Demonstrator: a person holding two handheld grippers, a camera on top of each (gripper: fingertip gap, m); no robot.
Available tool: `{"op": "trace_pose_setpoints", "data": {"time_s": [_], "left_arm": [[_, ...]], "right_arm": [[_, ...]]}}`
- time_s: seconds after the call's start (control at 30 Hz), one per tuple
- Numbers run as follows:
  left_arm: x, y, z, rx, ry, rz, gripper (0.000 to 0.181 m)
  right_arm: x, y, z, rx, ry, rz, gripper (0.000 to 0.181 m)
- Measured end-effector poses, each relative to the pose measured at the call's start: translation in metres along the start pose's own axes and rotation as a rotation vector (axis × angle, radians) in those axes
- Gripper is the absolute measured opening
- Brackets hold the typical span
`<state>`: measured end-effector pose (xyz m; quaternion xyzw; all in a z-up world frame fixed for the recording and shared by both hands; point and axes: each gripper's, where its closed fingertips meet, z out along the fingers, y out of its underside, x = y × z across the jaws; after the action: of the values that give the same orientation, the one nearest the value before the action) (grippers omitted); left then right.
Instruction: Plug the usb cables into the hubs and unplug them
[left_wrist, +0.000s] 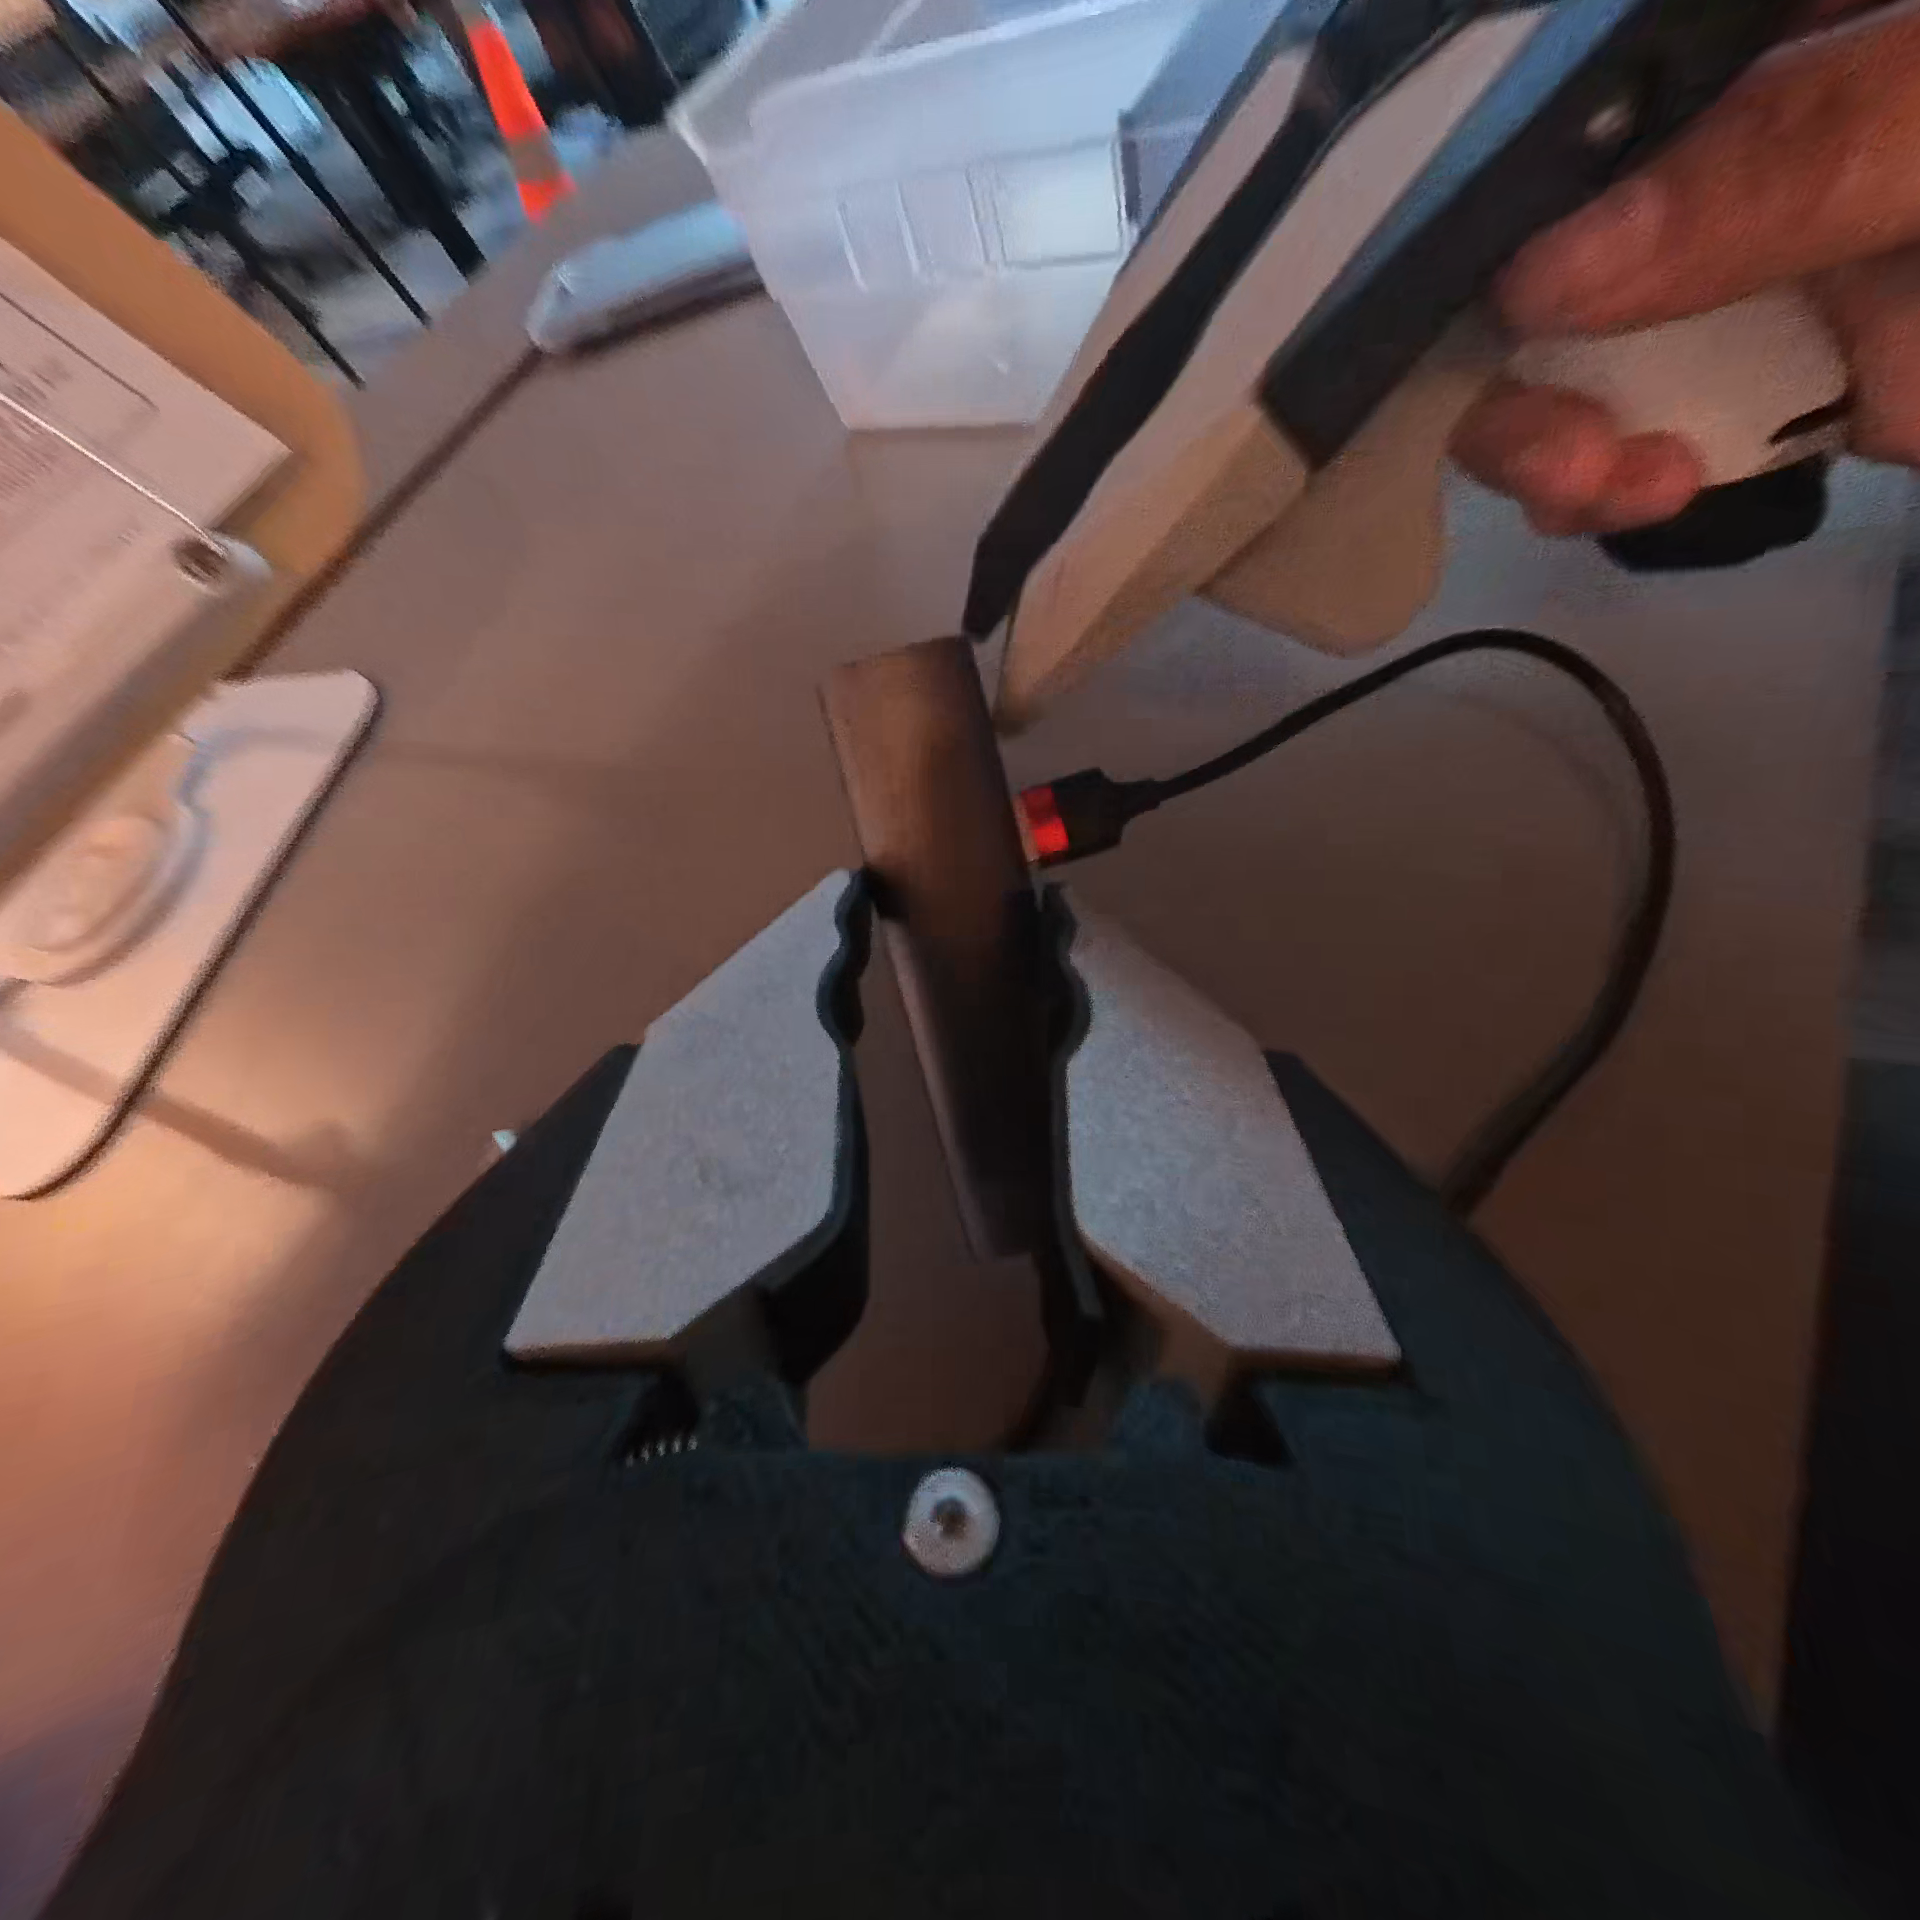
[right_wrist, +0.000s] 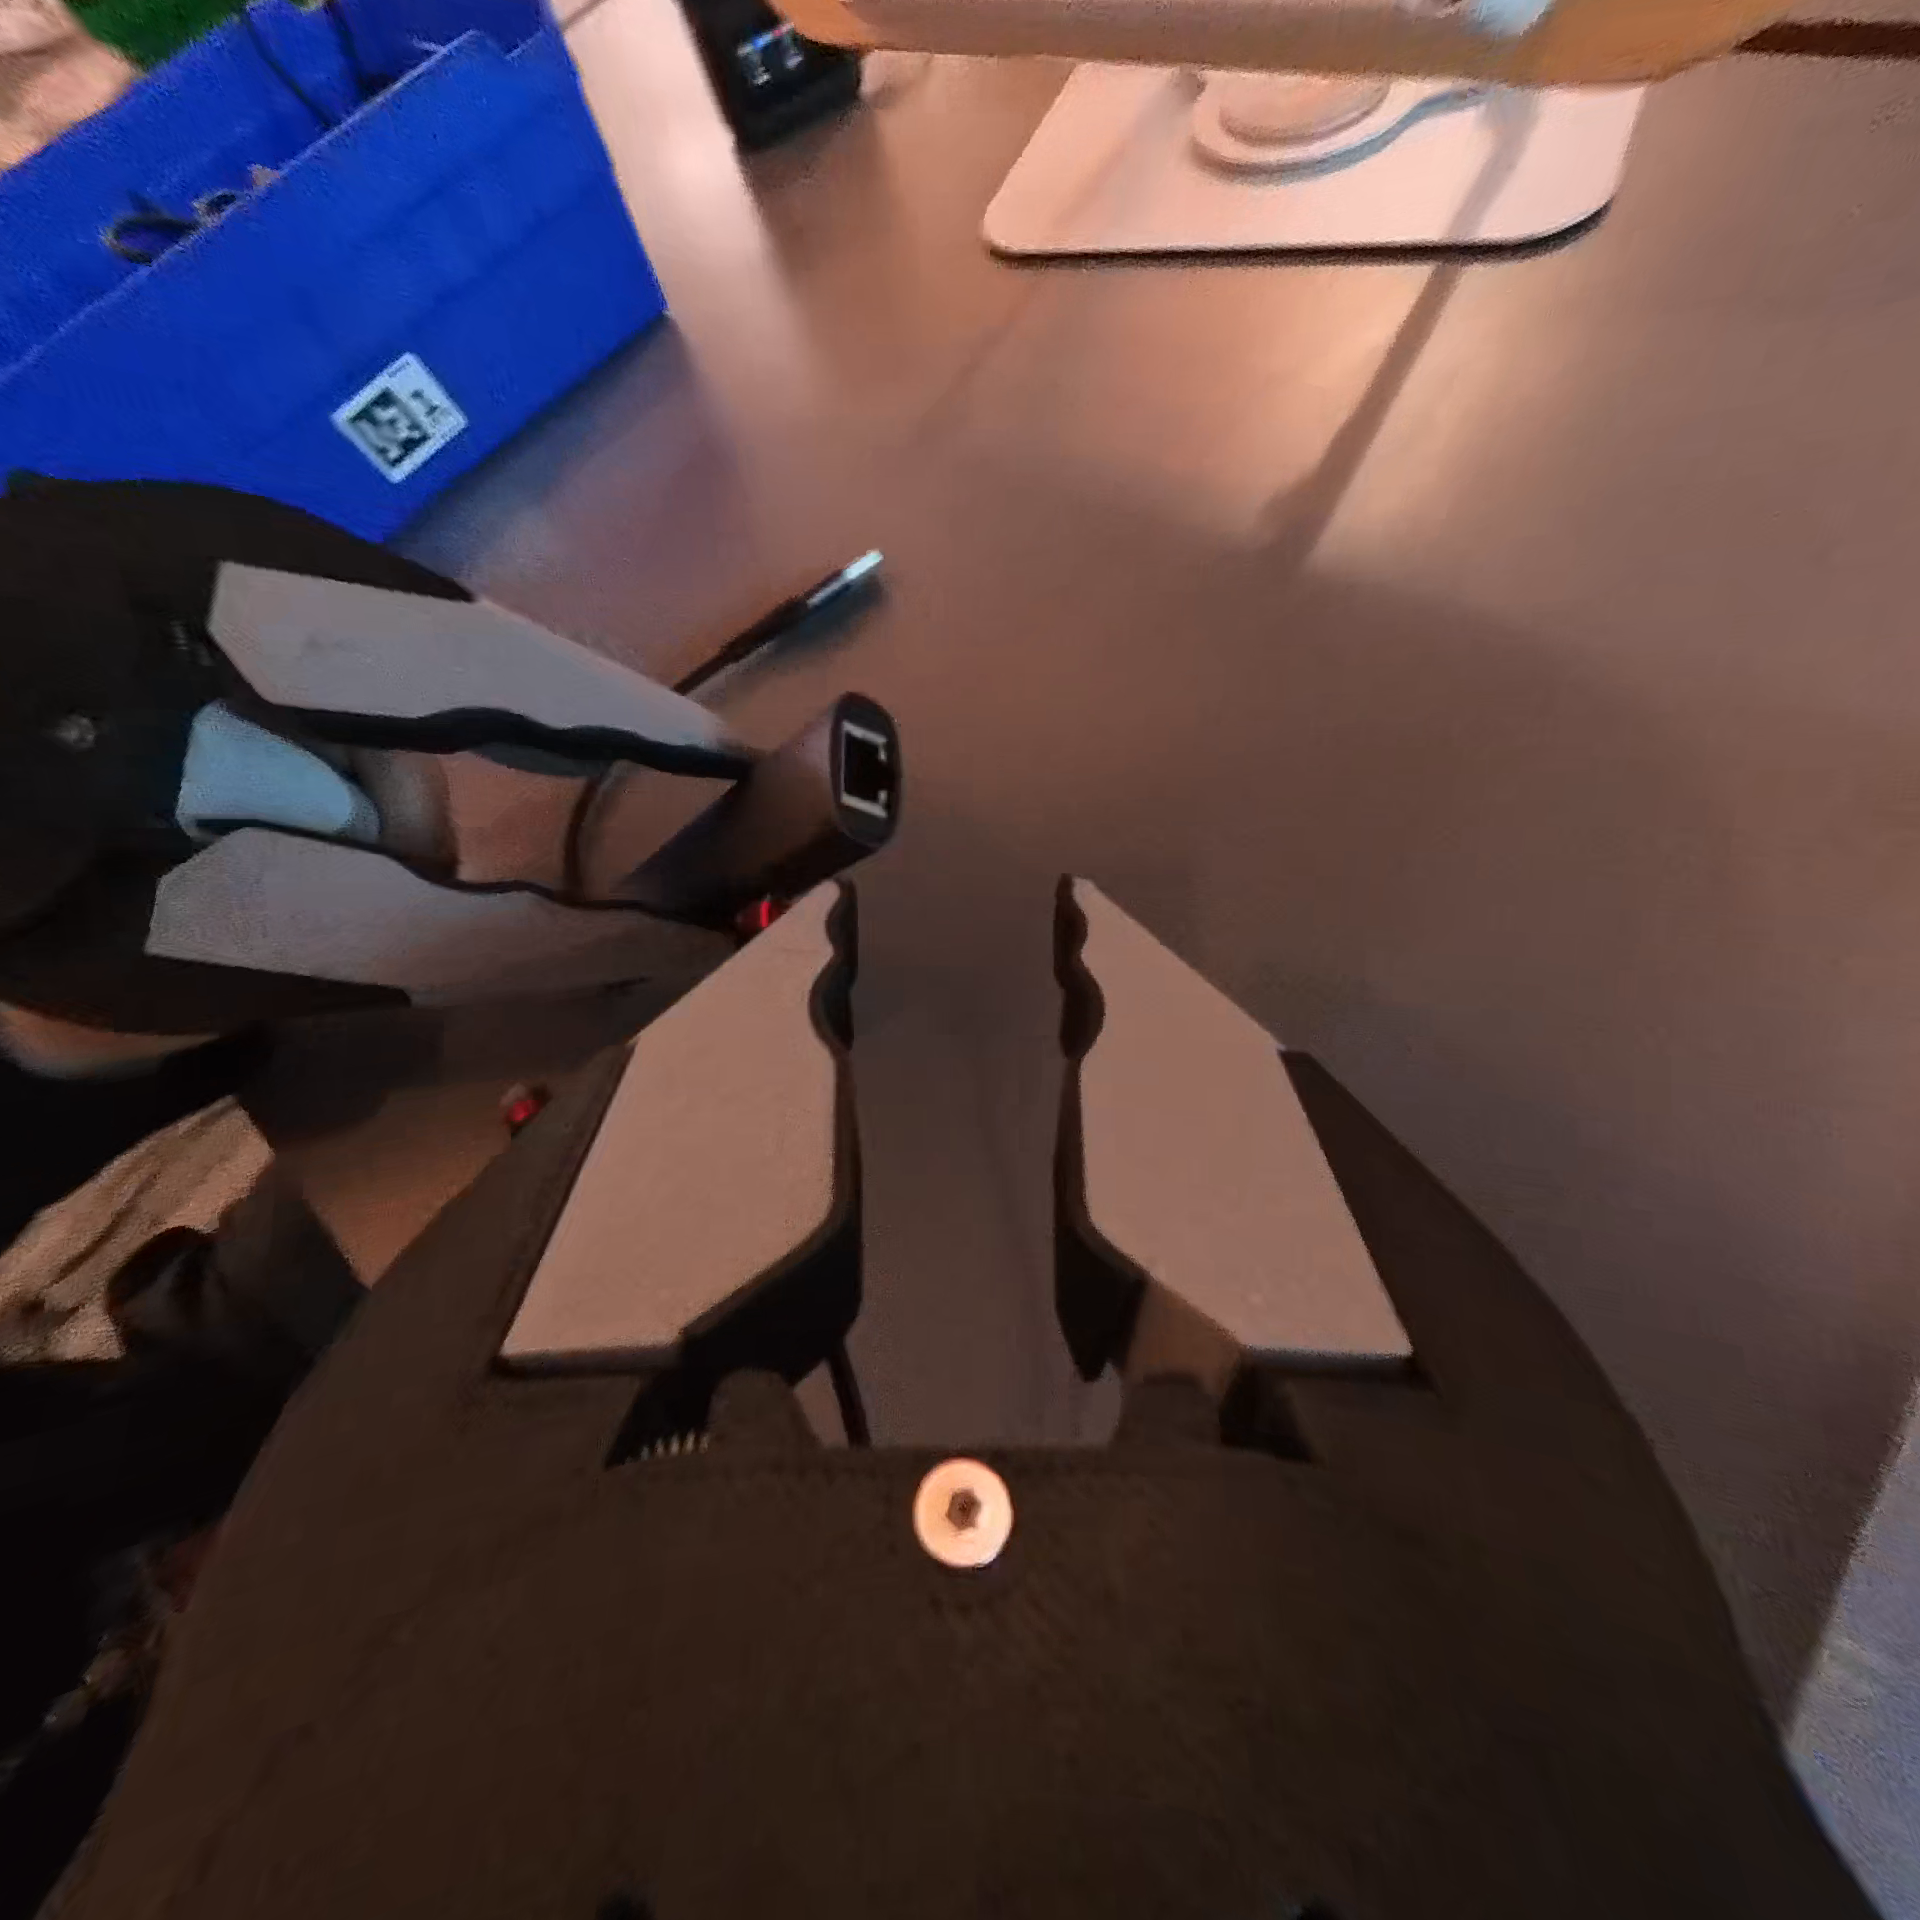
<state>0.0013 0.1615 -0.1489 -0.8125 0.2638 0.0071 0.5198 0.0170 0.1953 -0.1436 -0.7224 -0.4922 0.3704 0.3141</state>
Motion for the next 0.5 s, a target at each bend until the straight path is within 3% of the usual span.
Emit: {"op": "trace_pose_setpoints", "data": {"time_s": [0.23,0.5], "left_arm": [[0.001,0.003,0.001,-0.014,-0.065,0.074,0.031],[0.0,0.002,0.001,0.027,-0.053,0.032,0.031]], "right_arm": [[-0.01,0.014,0.019,-0.053,-0.108,0.063,0.019],[-0.014,0.004,0.004,0.024,-0.279,0.156,0.034]]}}
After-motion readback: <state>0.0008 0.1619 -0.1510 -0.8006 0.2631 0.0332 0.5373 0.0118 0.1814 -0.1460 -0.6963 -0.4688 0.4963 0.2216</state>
